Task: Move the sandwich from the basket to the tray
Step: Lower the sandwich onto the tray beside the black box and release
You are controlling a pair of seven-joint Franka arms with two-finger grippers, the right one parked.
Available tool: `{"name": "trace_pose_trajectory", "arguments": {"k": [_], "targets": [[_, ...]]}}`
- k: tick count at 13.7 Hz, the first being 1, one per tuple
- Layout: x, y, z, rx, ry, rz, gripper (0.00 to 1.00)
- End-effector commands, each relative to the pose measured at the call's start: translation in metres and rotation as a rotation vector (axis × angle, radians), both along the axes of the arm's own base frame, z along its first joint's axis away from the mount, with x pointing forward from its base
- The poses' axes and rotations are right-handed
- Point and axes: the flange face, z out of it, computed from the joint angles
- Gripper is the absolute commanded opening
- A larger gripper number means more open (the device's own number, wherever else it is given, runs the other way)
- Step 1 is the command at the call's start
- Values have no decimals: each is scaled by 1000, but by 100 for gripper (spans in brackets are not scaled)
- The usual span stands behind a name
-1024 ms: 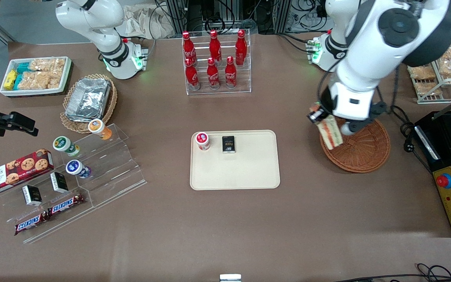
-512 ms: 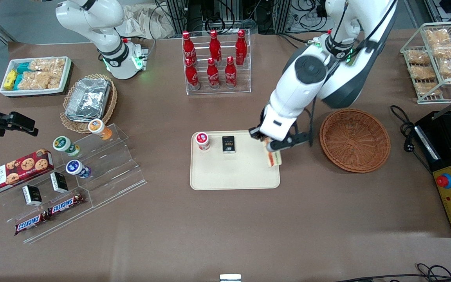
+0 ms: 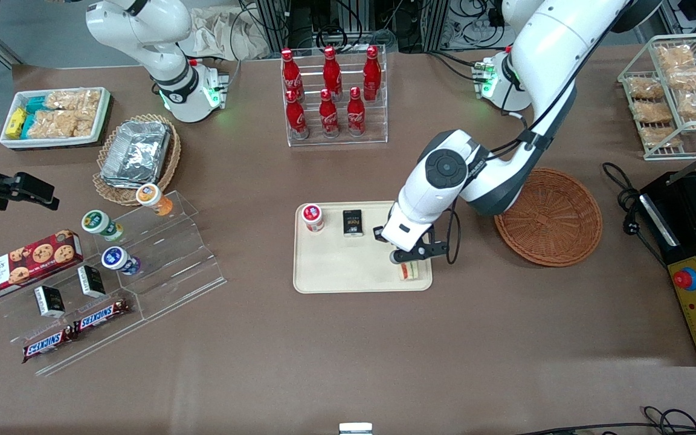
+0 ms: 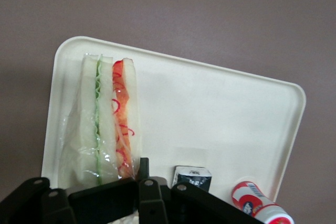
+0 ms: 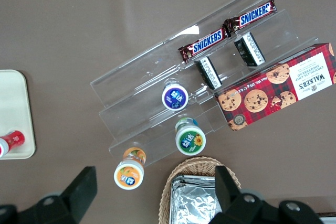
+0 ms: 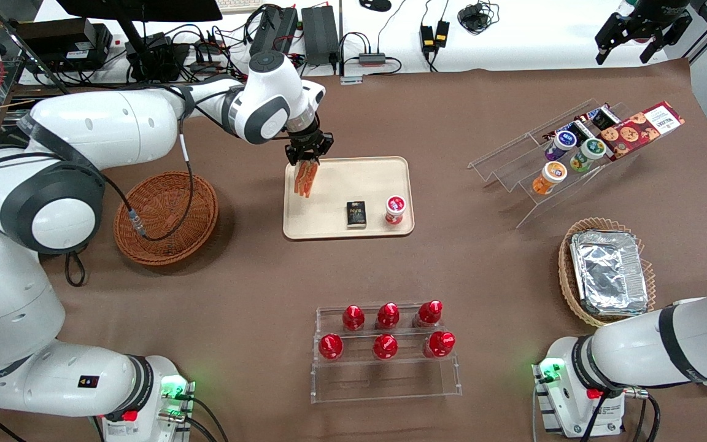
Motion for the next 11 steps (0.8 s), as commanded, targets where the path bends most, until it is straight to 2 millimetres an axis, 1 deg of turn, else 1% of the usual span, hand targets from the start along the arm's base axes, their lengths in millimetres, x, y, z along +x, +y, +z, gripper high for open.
{"name": "trace_pose_trajectory", "arguments": {"k": [1, 2, 3, 4, 9, 10, 11], "targets": [[-7, -2, -12, 20, -1, -27, 0], [-8, -1, -17, 29, 1, -32, 0], [-8, 0, -28, 43, 9, -44, 0], [-8, 0, -33, 51, 6, -51, 0], [-9, 0, -45, 54, 24, -56, 0], [-9, 0, -46, 54, 25, -56, 33], [-8, 0, -49, 57, 25, -60, 96]]}}
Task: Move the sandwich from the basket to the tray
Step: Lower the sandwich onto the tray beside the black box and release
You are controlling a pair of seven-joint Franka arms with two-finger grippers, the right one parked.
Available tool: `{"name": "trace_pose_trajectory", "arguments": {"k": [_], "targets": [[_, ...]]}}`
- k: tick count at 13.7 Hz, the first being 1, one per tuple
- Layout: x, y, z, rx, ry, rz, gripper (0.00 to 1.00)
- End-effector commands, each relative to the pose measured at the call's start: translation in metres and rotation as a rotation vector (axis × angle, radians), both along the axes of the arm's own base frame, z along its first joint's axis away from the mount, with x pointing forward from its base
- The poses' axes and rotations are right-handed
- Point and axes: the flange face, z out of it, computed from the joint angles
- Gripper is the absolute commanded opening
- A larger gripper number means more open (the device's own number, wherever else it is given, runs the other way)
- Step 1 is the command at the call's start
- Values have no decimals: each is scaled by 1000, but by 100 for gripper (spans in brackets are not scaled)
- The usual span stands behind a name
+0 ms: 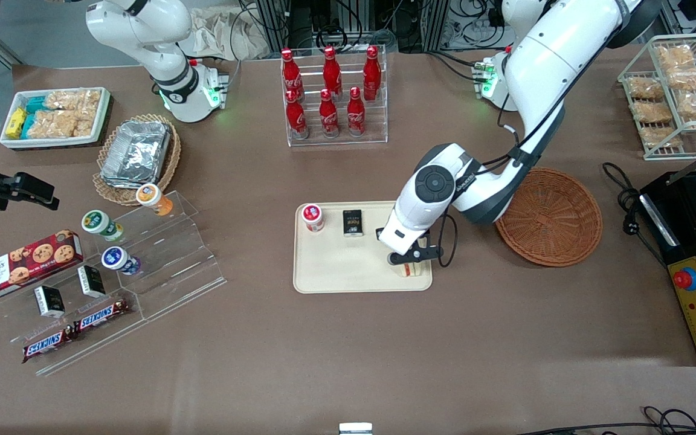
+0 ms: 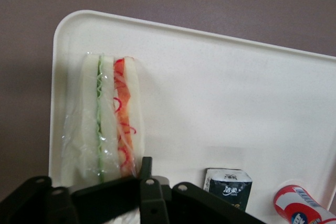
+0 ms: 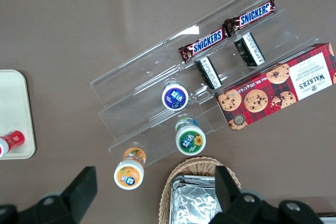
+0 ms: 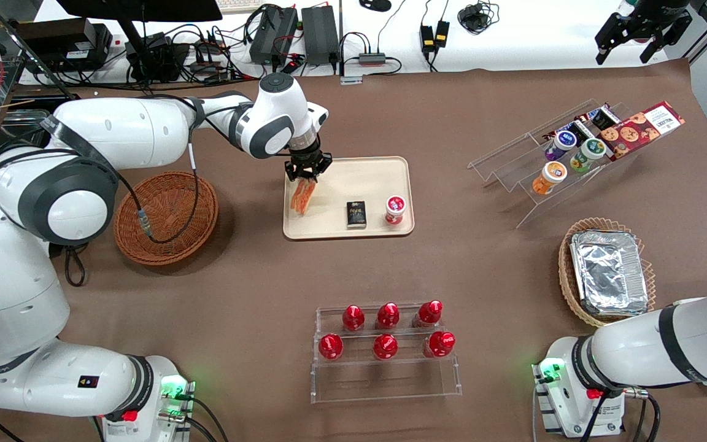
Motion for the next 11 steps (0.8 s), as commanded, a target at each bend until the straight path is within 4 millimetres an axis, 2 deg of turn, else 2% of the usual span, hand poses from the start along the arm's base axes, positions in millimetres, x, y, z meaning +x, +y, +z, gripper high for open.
{"name": "trace_pose_trajectory", "arguments": {"k": [1, 5, 7, 9, 11], "targets": [[2, -3, -3, 10, -25, -23, 100], [4, -1, 0, 12, -33, -23, 100], [6, 1, 8, 16, -46, -20, 100], [16, 2, 35, 5, -87, 2, 100], [31, 6, 81, 2, -109, 57, 100]]}}
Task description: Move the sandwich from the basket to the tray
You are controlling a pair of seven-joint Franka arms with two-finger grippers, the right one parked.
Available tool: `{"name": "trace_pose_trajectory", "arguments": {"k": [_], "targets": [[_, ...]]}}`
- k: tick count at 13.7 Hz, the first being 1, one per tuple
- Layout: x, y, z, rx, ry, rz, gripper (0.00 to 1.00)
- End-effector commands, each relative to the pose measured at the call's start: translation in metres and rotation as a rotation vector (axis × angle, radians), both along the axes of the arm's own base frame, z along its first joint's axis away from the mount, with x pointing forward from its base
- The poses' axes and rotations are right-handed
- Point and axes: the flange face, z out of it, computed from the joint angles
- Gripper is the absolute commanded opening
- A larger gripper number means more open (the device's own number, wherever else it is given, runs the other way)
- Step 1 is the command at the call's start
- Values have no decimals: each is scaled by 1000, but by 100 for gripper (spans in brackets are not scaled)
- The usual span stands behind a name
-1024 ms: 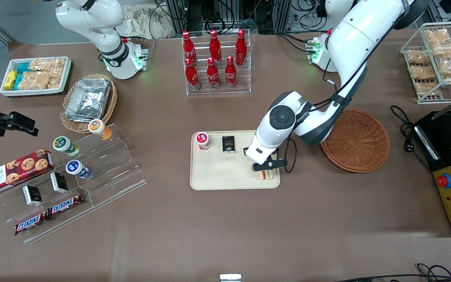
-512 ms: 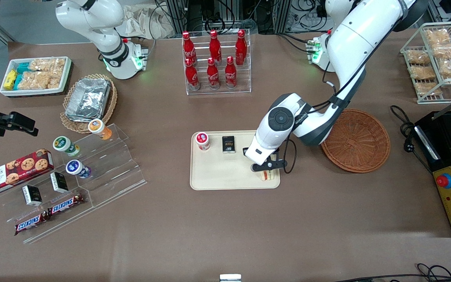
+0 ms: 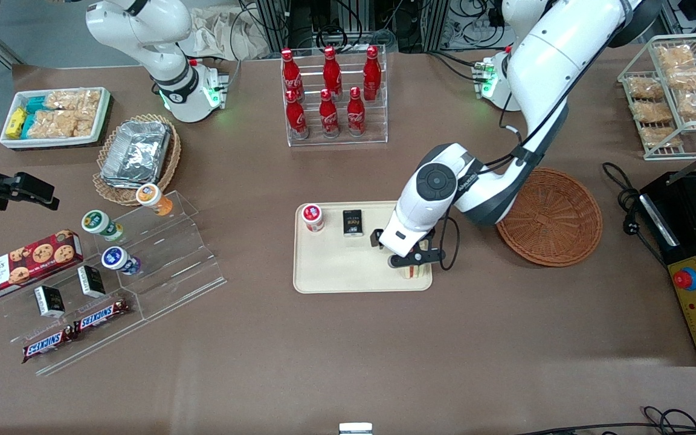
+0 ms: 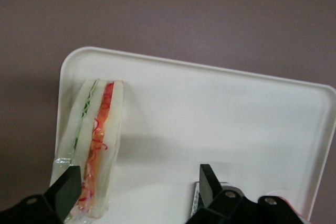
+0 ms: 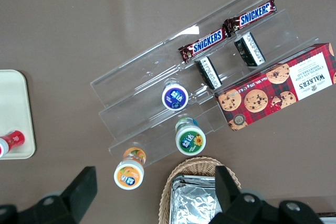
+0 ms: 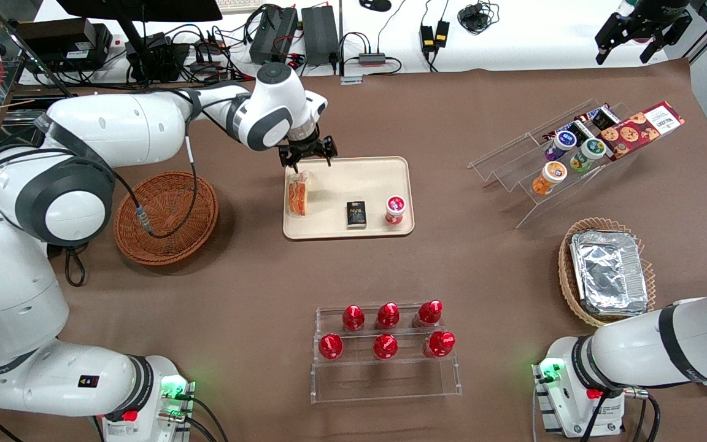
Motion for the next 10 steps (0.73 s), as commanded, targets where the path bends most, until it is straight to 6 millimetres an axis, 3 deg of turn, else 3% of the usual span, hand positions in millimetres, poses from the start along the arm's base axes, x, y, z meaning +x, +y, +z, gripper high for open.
{"name": "trace_pose_trajectory", "arguments": {"k": [1, 5, 7, 8, 9, 10], "targets": [[23, 7, 75, 15, -29, 105, 100], [63, 33, 195, -32, -37, 234, 100], [57, 57, 232, 31, -21, 251, 100], [59, 89, 254, 65, -20, 286, 100], [49, 106, 282, 86, -30, 243, 100], [42, 125, 297, 131, -29, 173, 100]]}}
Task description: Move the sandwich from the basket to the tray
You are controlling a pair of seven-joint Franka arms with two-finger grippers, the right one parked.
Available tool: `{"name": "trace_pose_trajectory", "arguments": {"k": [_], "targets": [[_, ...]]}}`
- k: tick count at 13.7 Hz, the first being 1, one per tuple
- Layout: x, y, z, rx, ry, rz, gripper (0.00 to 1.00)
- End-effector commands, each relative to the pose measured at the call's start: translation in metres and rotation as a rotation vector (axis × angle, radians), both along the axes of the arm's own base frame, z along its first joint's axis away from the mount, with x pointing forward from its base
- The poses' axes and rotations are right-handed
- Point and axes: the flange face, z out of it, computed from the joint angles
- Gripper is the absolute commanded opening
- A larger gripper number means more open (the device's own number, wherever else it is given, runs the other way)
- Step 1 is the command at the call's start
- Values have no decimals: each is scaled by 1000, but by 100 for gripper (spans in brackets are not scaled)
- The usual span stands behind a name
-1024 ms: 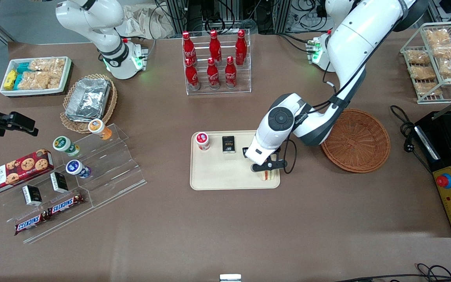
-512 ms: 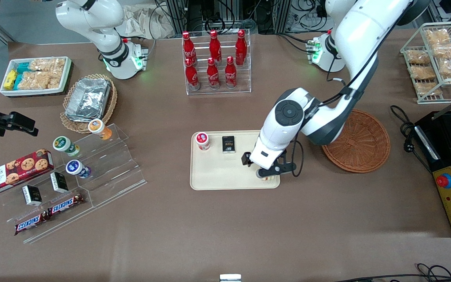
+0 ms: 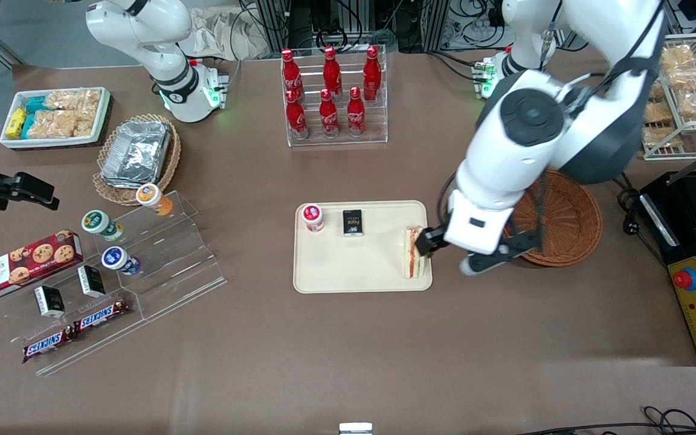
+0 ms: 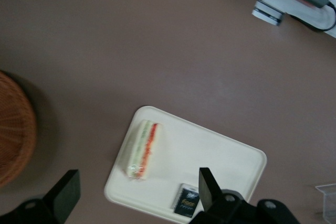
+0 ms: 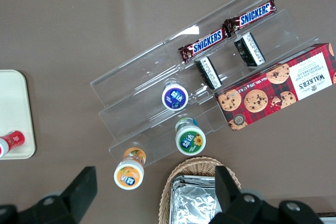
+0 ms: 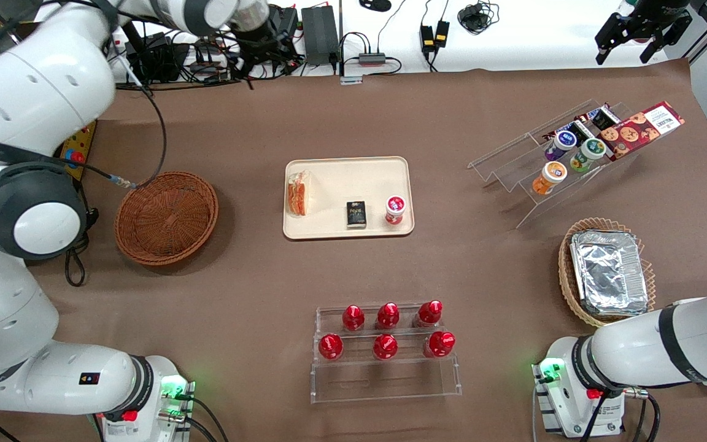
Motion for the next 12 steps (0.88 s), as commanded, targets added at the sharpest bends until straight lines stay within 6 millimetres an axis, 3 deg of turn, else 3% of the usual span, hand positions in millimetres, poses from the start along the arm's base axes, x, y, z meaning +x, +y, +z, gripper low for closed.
{"name": "trace_pose_trajectory", "arguments": {"k": [1, 2, 4, 7, 8, 12], "targets": [[-21, 60, 54, 63, 33, -81, 100], [-29, 80, 69, 46, 43, -69, 100], [-45, 113, 78, 57, 50, -62, 100], [-66, 180, 87, 37, 53, -187, 100], [-75, 200, 84, 35, 41, -228, 100], [-113, 245, 70, 53, -48, -420, 100]]}}
